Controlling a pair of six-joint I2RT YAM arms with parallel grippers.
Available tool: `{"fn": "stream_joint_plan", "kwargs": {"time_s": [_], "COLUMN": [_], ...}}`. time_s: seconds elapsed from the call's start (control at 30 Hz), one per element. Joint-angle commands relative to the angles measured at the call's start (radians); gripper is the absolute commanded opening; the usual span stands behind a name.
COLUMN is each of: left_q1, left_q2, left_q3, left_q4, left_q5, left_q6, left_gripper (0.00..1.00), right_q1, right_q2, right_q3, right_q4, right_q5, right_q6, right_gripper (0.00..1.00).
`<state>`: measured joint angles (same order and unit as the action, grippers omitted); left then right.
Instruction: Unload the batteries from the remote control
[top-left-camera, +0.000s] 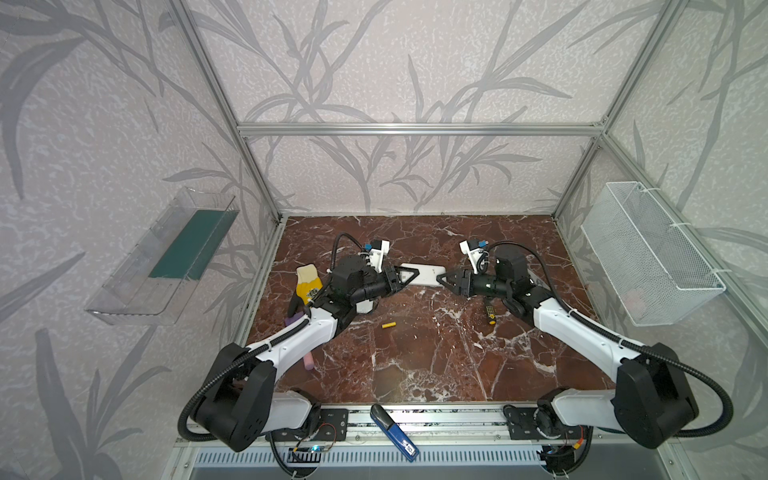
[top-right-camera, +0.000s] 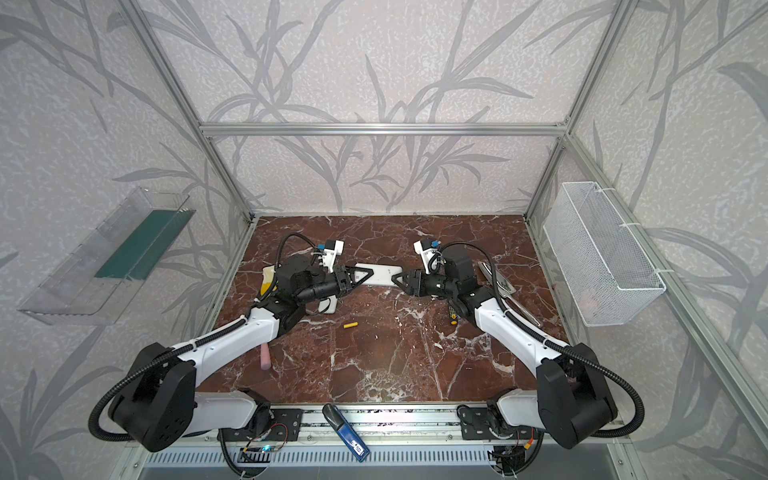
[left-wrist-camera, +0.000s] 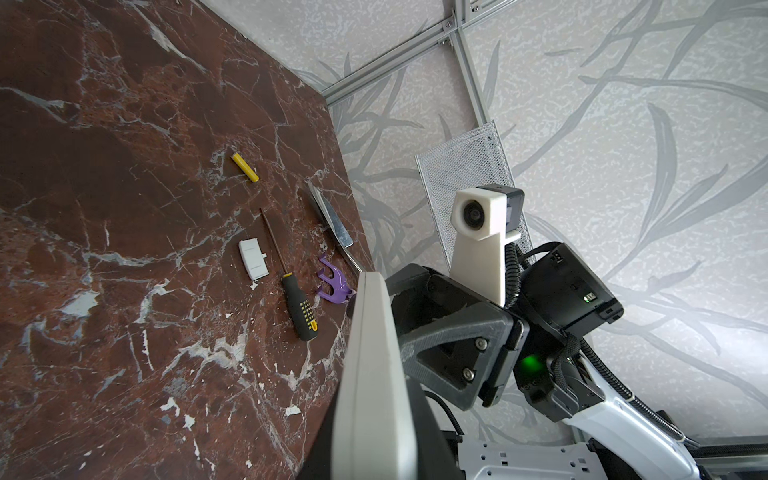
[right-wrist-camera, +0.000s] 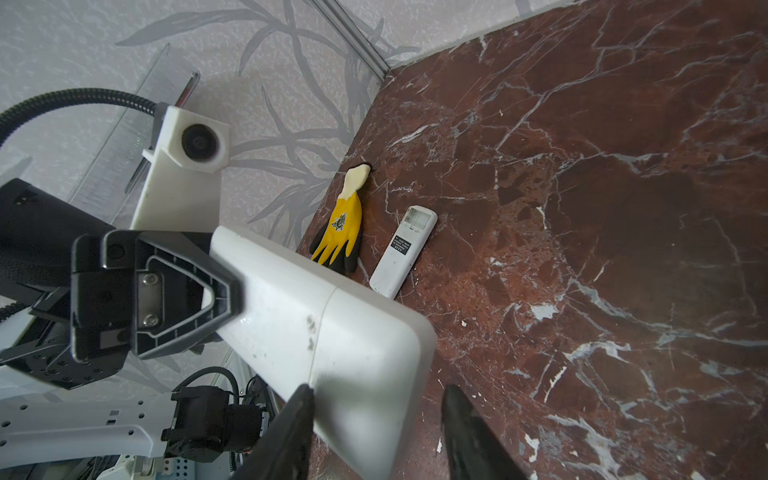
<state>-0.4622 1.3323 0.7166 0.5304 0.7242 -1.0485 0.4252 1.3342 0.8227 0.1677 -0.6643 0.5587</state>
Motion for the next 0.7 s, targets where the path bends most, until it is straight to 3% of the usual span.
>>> {"fn": "stream_joint_plan", "kwargs": {"time_s": [0.0,0.33,0.67], "left_q1": [0.001,0.001,0.001], "left_q2": [0.003,-0.012,-0.003], "left_q3": [-0.009,-0.009,-0.022], "left_q4": [0.092,0.124,0.271], "left_q5": [0.038,0.052,0.080], "left_q6": [-0.037,-0.057,-0.153], "left_gripper": [0.00,0.00,0.00], "right_q1": [-0.001,-0.003,-0.030], "right_q2": [0.013,0.011,0.011], "right_q3": [0.032,0.021,0.010], "right_q4": [0.052,0.050,0.120], "right_q5": [-0.047,-0.032,-0.098], "right_q6": [0.023,0.012,0.042], "right_gripper": [0.47,0.27,0.25]}}
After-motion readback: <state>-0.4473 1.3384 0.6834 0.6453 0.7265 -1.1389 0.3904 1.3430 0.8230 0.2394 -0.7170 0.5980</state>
